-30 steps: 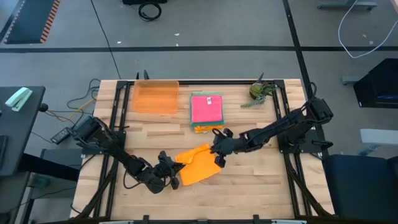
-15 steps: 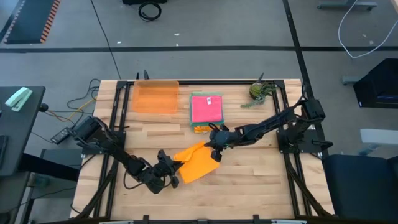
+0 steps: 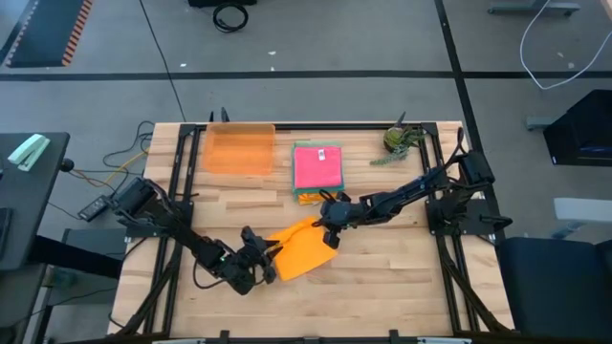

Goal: Fold microfiber towels
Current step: Fold the orange towel

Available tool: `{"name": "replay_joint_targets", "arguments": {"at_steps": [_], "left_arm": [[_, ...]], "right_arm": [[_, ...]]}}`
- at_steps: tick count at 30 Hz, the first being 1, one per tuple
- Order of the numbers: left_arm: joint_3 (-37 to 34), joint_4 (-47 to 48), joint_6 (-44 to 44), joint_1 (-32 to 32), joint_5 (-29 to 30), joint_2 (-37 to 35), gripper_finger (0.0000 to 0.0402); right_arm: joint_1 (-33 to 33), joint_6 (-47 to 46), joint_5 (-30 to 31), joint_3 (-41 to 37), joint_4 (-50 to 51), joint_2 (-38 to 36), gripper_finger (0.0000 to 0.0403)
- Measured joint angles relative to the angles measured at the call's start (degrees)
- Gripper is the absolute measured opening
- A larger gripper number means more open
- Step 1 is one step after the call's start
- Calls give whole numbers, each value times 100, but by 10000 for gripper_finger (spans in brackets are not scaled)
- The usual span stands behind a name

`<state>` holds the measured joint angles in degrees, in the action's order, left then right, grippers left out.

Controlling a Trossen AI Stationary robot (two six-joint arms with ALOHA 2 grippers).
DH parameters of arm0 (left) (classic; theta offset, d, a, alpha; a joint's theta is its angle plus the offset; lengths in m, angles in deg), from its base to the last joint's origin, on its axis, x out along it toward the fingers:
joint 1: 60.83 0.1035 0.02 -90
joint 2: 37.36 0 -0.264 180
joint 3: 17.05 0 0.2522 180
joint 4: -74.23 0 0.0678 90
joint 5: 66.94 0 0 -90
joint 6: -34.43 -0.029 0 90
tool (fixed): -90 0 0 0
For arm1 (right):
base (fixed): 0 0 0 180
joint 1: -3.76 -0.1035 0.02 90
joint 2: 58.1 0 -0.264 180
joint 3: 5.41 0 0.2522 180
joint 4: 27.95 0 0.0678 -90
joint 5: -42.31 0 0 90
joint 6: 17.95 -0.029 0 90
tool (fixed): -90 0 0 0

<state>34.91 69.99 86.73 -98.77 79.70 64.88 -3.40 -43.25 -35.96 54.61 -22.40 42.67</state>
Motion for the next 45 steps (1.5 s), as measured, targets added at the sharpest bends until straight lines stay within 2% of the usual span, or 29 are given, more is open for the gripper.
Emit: {"name": "replay_joint_targets", "arguments": {"at_steps": [3,6,12,14,16,22,25,29,30,33,35,39,45], "left_arm": [[-2,95,-82,-32,-15,-124,114],[0,288,-223,-62,-88,-334,106],[0,715,-348,-79,-100,-640,25],[0,894,-373,-73,-131,-640,8],[-2,953,-374,-73,-136,-640,15],[-2,978,-417,-38,-109,-640,83],[0,1128,-423,44,137,-640,106],[-2,1301,-237,385,671,-701,119],[0,1356,-143,548,610,-723,119],[-7,1593,-51,1173,-309,-695,99],[-7,1541,-182,1517,-804,-609,74],[-4,1472,-446,1832,-1393,-458,14],[-4,810,-749,1943,-2178,-77,15]], "right_arm": [[-43,180,2,0,-88,-13,39],[-107,334,-2,0,-164,-110,39],[-97,534,35,60,-397,-291,39],[-73,698,36,138,-439,-291,39],[-38,861,30,201,-491,-293,39],[-17,1378,-249,223,-1028,-291,39],[-20,1673,-436,223,-1211,-291,39],[70,1599,-479,223,-1100,-291,39],[87,1587,-498,223,-1095,-291,39],[88,1583,-499,223,-1104,-291,39],[80,1574,-523,223,-1102,-291,39],[83,1537,-533,221,-1082,-291,39],[81,1561,-519,221,-1059,-291,39]]}}
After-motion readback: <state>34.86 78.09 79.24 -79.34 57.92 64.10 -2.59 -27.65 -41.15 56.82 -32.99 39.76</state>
